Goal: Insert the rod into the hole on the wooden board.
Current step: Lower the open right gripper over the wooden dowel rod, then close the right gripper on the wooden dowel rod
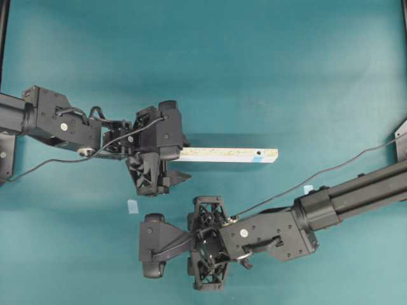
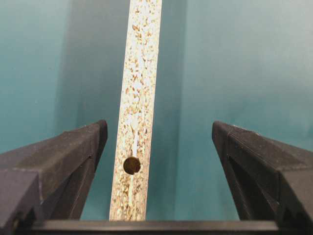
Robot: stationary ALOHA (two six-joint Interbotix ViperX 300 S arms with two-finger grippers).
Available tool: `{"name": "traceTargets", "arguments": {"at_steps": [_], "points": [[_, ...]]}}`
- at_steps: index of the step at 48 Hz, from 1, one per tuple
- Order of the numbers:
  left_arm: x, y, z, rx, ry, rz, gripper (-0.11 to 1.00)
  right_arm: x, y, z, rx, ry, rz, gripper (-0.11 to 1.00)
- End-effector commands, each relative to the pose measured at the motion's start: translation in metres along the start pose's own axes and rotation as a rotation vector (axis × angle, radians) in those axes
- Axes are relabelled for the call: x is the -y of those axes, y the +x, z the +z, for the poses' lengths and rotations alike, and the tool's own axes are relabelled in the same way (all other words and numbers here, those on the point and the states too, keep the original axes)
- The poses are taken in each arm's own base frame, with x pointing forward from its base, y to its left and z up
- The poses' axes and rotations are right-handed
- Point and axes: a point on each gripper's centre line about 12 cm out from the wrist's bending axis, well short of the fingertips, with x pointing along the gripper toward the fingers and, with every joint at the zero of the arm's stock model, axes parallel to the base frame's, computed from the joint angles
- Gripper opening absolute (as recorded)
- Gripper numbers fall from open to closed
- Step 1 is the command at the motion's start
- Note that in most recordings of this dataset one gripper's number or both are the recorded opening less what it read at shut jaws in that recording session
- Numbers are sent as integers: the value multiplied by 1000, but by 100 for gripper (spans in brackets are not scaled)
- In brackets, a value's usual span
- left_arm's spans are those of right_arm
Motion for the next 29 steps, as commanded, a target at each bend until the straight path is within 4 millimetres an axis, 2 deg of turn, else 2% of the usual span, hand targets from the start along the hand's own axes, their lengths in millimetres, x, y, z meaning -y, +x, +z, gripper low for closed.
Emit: {"name": "traceTargets", "arguments": {"at_steps": [1, 12, 23, 29], "points": [[3, -3, 10, 32, -2, -7, 100, -9, -15, 11, 46, -2, 29, 60], [3, -3, 9, 30, -1, -8, 100, -10, -13, 9, 37, -1, 28, 57], [3, -3, 9, 30, -2, -7, 100, -13, -13, 7, 36, -6, 30, 34], [3, -3, 10, 32, -2, -7, 100, -13, -13, 7, 37, -6, 32, 32]]}}
